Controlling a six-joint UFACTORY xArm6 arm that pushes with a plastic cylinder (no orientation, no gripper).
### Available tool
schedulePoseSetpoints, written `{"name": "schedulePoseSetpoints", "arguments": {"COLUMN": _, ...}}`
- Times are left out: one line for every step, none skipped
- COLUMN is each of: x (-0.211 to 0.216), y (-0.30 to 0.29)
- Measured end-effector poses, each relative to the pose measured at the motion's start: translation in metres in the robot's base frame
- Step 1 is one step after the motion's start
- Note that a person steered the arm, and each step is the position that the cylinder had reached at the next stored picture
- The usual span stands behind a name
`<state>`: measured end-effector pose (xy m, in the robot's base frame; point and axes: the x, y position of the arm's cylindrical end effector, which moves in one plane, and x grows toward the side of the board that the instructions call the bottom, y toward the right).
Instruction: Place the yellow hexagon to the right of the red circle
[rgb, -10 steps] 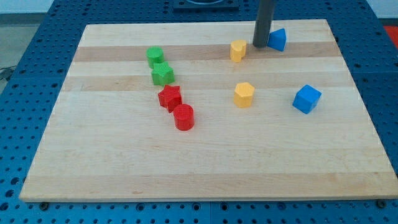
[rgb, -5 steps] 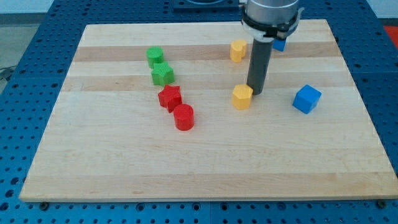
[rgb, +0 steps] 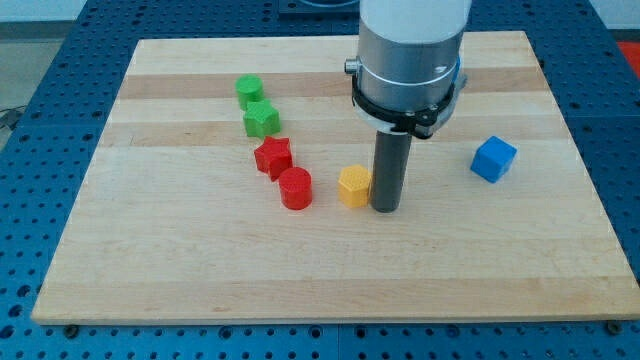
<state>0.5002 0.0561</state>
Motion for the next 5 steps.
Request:
{"name": "schedulePoseSetpoints", "arguments": {"x": -0.007, "y": 0.024}}
{"name": "schedulePoseSetpoints", "arguments": {"x": -0.031, "y": 0.036}}
{"name": "schedulePoseSetpoints", "arguments": {"x": -0.039, "y": 0.035}}
{"name": "schedulePoseSetpoints", "arguments": {"x": -0.036, "y": 0.02}}
{"name": "schedulePoseSetpoints", "arguments": {"x": -0.025, "y": 0.001}}
